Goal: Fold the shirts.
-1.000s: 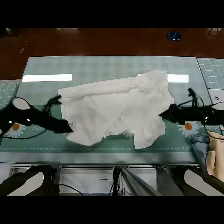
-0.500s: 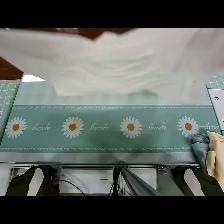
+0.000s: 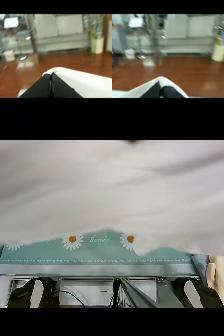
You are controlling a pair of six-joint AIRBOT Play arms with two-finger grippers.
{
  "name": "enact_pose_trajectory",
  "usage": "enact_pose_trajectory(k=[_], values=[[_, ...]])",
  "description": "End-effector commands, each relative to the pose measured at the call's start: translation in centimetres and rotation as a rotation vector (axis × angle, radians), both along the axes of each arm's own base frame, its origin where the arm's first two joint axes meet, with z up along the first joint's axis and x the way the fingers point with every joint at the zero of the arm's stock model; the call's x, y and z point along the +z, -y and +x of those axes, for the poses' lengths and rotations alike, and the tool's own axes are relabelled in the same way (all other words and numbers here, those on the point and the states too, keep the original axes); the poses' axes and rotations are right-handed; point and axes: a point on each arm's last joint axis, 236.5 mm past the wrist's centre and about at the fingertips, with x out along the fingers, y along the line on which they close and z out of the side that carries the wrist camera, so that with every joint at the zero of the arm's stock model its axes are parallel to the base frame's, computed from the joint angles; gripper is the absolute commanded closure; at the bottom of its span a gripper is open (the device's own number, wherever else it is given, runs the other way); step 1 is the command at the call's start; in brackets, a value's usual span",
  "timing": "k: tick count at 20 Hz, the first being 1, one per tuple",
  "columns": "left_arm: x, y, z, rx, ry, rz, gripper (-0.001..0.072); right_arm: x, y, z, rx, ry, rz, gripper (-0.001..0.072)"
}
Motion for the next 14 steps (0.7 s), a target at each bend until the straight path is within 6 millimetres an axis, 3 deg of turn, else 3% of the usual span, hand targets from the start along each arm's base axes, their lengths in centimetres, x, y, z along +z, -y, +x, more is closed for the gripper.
enact_pose_trajectory(k=[1,4,8,10,14], values=[[-6.2,-3.8,-1.7,0.143,-0.265,-0.034,0.0679,-5.7,6.3,-1.8,-0.276,-0.262,-0.083,0.0684],[-11.5,-4.7,-0.3,0.092,-0.477,-0.085,0.0679,-9.0,6.8,-1.3,-0.244,-0.419,-0.091,0.0684],[-15.6,-0.2,2.0,-0.133,-0.624,-0.178,0.0681,-11.7,3.9,-0.2,-0.083,-0.525,-0.051,0.0684],[-17.2,0.5,2.6,-0.173,-0.68,-0.203,0.0682,-13.5,3.0,0.4,-0.034,-0.586,-0.011,0.0685],[-21.5,0.1,4.2,-0.183,-0.809,-0.232,0.0682,-19.8,3.3,2.4,0.014,-0.786,0.035,0.0685]])
